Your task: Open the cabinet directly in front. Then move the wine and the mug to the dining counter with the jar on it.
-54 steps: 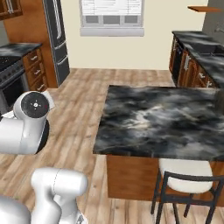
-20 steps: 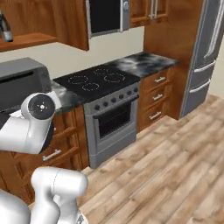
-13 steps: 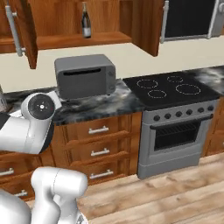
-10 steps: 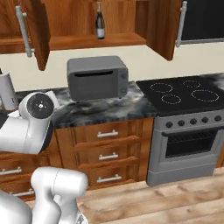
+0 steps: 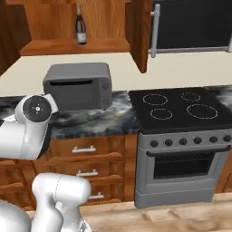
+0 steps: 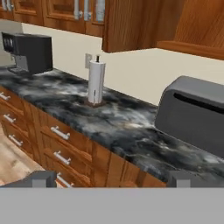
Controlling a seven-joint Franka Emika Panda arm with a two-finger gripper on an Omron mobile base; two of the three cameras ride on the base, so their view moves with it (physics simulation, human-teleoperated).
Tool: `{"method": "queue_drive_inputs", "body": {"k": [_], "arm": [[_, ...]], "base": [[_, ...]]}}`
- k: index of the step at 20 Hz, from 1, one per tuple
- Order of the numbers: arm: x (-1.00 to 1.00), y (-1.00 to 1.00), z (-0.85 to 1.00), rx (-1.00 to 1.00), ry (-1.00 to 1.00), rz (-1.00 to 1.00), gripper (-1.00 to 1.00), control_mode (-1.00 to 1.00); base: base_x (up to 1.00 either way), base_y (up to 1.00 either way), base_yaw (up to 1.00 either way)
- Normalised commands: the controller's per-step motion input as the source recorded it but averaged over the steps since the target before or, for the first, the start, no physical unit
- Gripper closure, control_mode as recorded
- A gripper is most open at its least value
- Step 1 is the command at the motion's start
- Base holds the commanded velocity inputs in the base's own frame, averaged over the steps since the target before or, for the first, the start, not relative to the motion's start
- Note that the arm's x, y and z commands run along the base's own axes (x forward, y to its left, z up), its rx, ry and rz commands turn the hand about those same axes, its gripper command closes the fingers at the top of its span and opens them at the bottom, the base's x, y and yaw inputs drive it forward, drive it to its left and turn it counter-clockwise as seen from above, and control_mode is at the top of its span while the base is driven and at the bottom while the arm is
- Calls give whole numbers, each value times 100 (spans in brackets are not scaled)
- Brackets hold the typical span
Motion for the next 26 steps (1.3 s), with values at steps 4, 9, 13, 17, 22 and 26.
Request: {"method": "queue_drive_inputs", "body": {"k": [4, 9, 13, 17, 22, 26], "arm": [[0, 0, 0, 0, 0, 0, -100, 100], [0, 0, 0, 0, 0, 0, -100, 100], [0, 0, 0, 0, 0, 0, -100, 100], [0, 0, 0, 0, 0, 0, -100, 100], [0, 0, 0, 0, 0, 0, -100, 100], [0, 0, 0, 0, 0, 0, -100, 100]], "base": [[100, -4, 0], [100, 19, -7], [95, 10, -4], [41, -35, -1], [6, -84, 5], [11, -27, 19]]}}
